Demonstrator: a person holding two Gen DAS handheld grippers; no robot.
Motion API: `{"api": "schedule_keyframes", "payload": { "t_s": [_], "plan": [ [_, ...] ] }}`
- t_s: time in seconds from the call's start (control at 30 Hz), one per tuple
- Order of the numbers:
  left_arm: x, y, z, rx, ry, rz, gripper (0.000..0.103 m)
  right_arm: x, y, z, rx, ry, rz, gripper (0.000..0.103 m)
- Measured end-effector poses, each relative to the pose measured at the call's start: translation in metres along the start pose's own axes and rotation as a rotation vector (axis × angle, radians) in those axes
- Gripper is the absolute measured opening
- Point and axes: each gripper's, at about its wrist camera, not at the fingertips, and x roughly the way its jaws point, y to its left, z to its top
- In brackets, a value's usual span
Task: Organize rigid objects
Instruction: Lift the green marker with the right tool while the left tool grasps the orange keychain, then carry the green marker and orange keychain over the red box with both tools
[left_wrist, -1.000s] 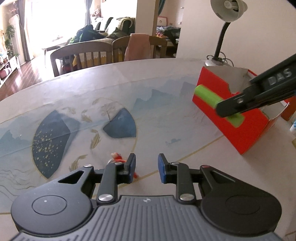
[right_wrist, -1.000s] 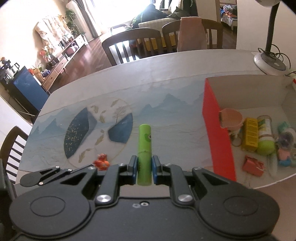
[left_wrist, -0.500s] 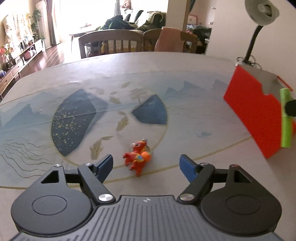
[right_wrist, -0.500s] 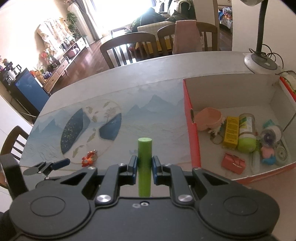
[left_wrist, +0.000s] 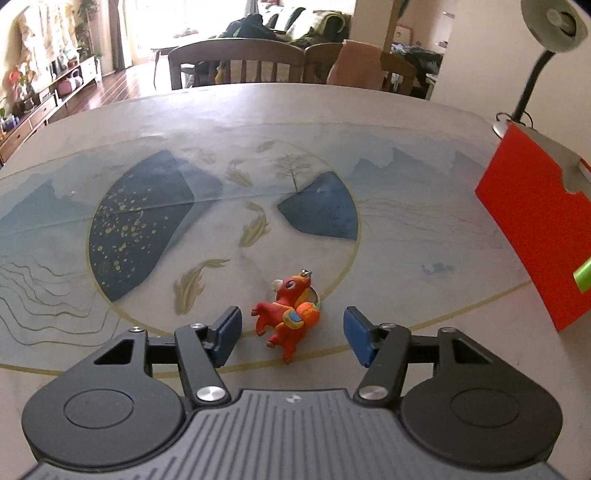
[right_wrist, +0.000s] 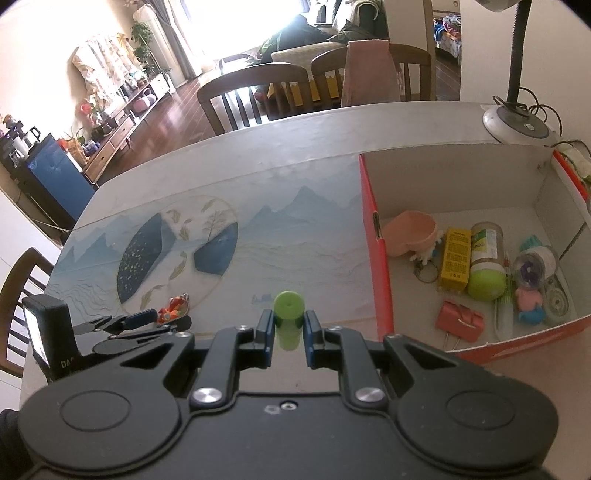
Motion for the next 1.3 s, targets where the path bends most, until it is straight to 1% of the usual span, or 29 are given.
{"api": "schedule_keyframes", "payload": {
  "t_s": [0.07,0.13,0.2,0.23,0.47,0.7,0.97,1.13,1.3],
  "plan": [
    [0.0,-0.001,0.001,0.003,-0.001,0.005,0.049,-0.002,-0.001,-0.001,0.004,-0.002,0.0,0.015],
    [0.001,-0.002,0.002,0.009,0.001,0.009,0.047,-0.003,-0.001,-0.002,0.005,-0.005,0.0,0.015],
    [0.002,-0.004,0.003,0.016,0.005,0.02,0.041,-0.005,-0.002,-0.002,0.007,-0.008,0.002,0.015],
    [0.001,-0.004,0.003,0.016,0.008,0.018,0.04,-0.007,-0.003,-0.003,0.008,-0.01,0.004,0.015],
    [-0.002,-0.011,0.006,0.013,0.015,0.004,0.04,-0.019,-0.015,0.002,0.016,-0.036,0.016,0.015],
    [-0.023,-0.034,0.019,0.018,-0.019,-0.024,0.039,-0.038,-0.04,0.02,0.019,-0.095,0.041,0.015],
    [-0.058,-0.079,0.046,0.014,-0.088,-0.084,0.039,-0.05,-0.084,0.041,0.032,-0.145,0.066,0.015],
    [-0.076,-0.114,0.066,0.022,-0.121,-0.136,0.039,-0.054,-0.12,0.048,0.05,-0.166,0.047,0.015],
    [-0.085,-0.149,0.086,0.042,-0.147,-0.182,0.039,-0.055,-0.156,0.049,0.084,-0.172,0.024,0.015]
  ]
}}
